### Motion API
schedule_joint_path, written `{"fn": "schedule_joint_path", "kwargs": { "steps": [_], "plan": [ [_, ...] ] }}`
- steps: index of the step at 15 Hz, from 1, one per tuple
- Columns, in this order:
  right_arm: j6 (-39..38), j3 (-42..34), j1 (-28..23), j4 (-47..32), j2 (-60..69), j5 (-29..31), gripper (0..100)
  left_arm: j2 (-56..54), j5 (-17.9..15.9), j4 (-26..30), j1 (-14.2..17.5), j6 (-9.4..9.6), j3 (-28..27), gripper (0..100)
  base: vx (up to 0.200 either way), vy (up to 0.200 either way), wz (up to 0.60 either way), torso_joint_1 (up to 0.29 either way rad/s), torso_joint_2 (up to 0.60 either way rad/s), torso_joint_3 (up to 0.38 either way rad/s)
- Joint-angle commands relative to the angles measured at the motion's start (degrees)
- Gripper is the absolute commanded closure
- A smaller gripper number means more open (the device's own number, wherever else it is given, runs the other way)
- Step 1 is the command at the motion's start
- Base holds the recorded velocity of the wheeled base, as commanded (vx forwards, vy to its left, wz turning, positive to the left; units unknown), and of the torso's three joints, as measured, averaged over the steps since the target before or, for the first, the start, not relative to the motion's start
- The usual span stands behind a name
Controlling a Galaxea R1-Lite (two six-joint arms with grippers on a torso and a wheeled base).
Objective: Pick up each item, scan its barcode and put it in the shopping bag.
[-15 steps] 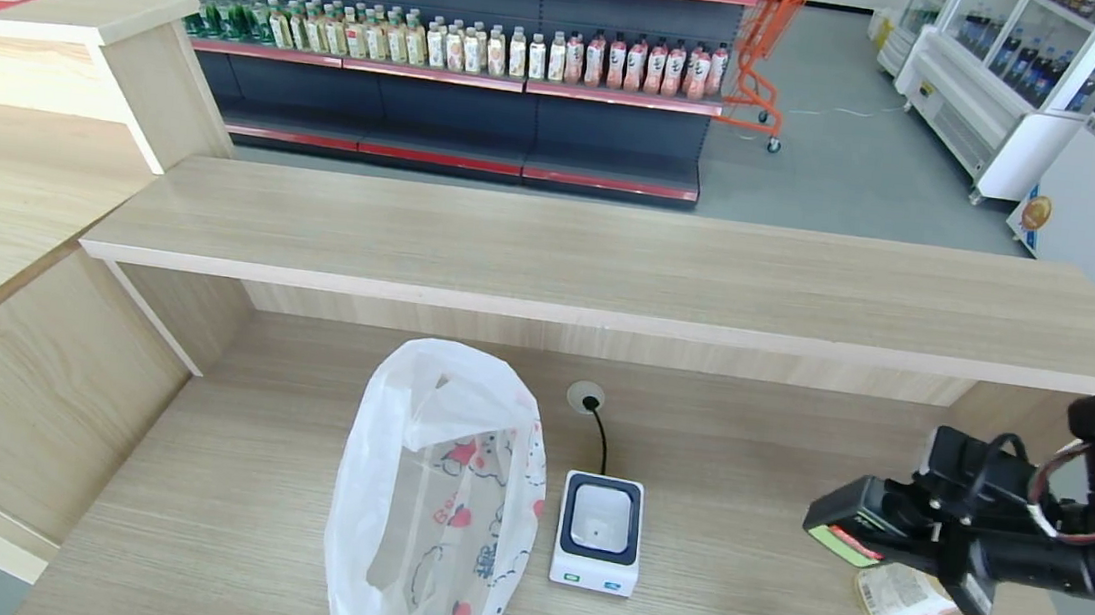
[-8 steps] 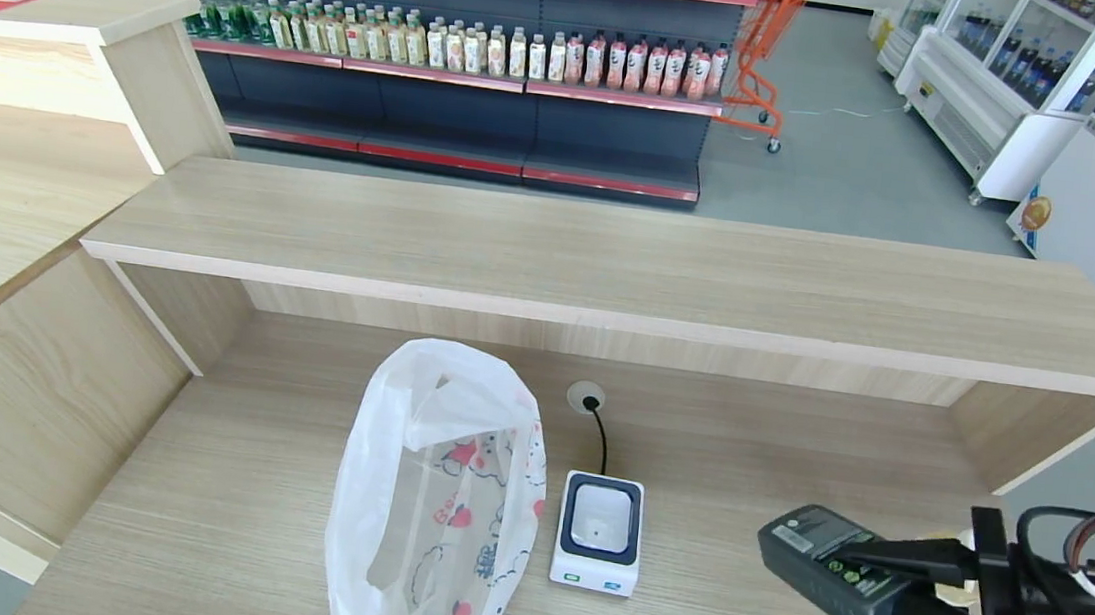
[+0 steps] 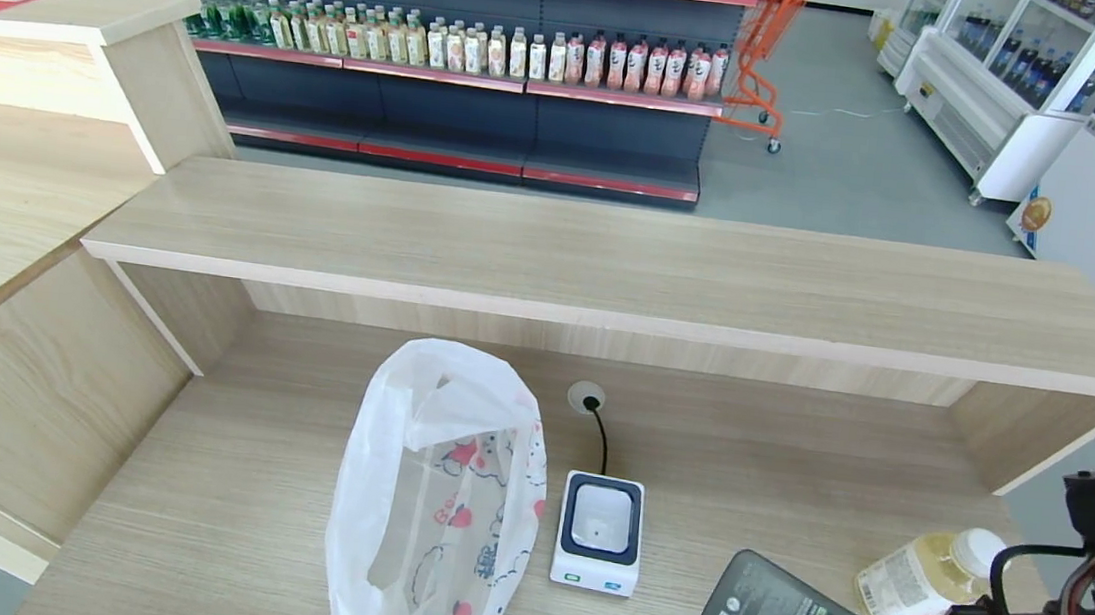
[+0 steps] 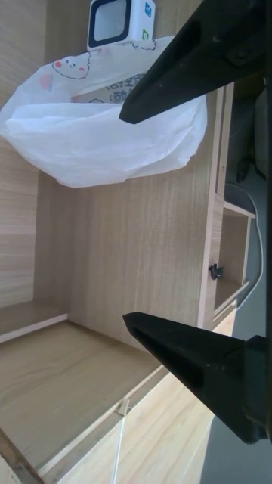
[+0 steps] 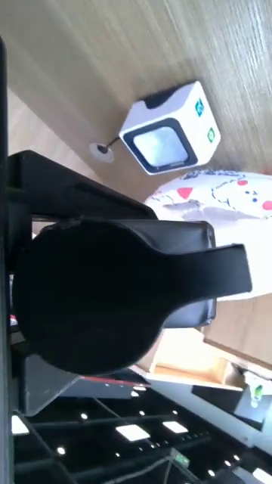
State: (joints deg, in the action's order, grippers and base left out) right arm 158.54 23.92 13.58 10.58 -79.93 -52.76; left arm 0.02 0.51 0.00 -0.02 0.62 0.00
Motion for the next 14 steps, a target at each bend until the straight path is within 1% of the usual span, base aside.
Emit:
{"fn": "schedule_joint_path", "kwargs": {
  "steps": [1,2,3,4,5,7,10,12,14],
  "plan": [
    [2.56,0.16,9.27,0.14,-1.19,-0.59,100,-0.02,0.02,0.0,0.02,-0.01,0.0,0,0.0,0.0,0.0,0.0,0.0,0.0],
    [3.09,0.52,11.82,0.14,-1.37,-1.64,100,-0.02,0.02,0.0,0.02,-0.01,0.0,0,0.0,0.0,0.0,0.0,0.0,0.0],
    [3.27,0.78,13.31,0.05,-1.37,-2.26,100,-0.02,0.02,0.0,0.02,-0.01,0.0,0,0.0,0.0,0.0,0.0,0.0,0.0],
    [4.15,1.04,16.65,0.05,-1.37,-3.05,100,-0.02,0.02,0.0,0.02,0.08,0.0,0,0.0,0.0,0.0,0.0,0.0,0.0],
    [4.41,1.13,17.09,0.05,-1.37,-3.14,100,-0.02,0.02,0.0,0.02,-0.01,0.0,0,0.0,0.0,0.0,0.0,0.0,0.0],
    [5.03,2.27,17.01,0.05,-1.8,-4.1,100,-0.02,0.02,0.0,0.02,0.08,0.0,0,0.0,0.0,0.0,0.0,0.0,0.0],
    [6.46,6.49,16.21,0.05,-3.91,-6.57,100,-0.02,0.02,0.0,0.02,-0.01,0.0,0,0.0,0.0,0.0,0.0,0.0,0.0],
    [6.46,6.58,15.78,0.93,-5.32,-7.09,100,-0.02,0.02,0.0,0.02,-0.01,0.0,0,0.0,0.0,0.0,0.0,0.0,0.0],
    [6.46,6.76,13.75,2.87,-6.55,-8.15,100,-0.02,0.02,0.0,0.02,-0.01,0.0,0,0.0,0.0,0.0,0.0,0.0,0.0]
  ]
}}
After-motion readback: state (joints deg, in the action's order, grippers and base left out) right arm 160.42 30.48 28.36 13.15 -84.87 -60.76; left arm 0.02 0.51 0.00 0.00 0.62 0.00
